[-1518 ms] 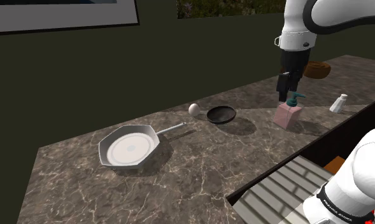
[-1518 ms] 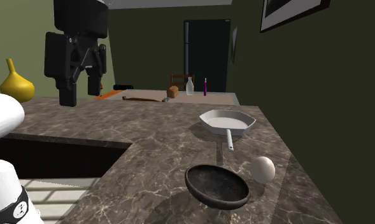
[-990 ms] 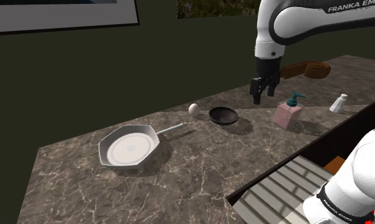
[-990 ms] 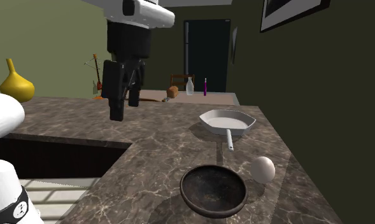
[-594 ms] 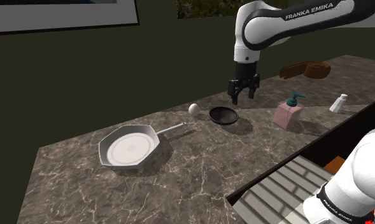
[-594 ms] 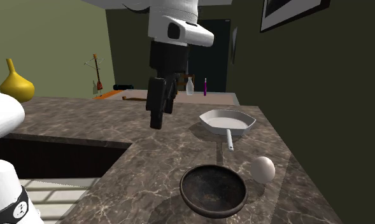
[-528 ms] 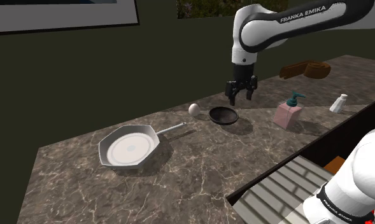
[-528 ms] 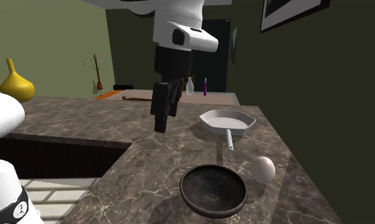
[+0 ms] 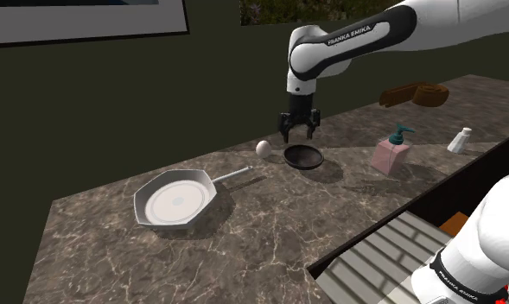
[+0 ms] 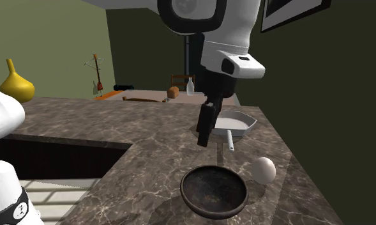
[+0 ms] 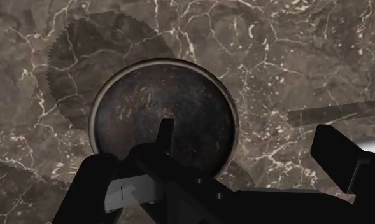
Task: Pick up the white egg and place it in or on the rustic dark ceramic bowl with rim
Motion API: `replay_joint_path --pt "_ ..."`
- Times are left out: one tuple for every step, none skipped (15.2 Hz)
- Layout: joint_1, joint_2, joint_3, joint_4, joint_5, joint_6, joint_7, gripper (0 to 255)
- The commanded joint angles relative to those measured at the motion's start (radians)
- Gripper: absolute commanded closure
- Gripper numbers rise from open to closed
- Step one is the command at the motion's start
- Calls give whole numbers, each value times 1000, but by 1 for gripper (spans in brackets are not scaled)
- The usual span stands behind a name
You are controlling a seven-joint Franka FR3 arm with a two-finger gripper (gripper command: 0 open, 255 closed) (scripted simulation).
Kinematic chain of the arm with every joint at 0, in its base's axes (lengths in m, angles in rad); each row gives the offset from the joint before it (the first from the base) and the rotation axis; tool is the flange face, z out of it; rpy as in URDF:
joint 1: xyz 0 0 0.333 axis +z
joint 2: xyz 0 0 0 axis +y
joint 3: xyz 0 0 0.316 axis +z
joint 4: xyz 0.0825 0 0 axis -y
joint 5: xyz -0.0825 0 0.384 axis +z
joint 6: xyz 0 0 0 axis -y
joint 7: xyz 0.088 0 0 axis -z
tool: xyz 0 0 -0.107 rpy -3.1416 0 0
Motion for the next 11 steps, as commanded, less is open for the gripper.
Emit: replay_joint_path --pt "-3 76 -3 67 14 14 27 0" --pt "-3 114 -4 103 21 19 41 0" --pt "-4 153 -5 140 28 23 54 0" --pt "-5 191 -6 178 35 26 68 0" --pt "-6 230 -8 217 42 27 81 0" --pt "-7 269 -9 259 49 28 94 0" --pt "-9 308 -11 302 56 27 107 0" --pt "-11 348 -12 347 63 25 120 0" --pt "-13 389 -14 393 70 21 134 0" --pt "-15 430 -15 442 77 16 147 0" --pt "-17 472 -17 494 83 10 161 0"
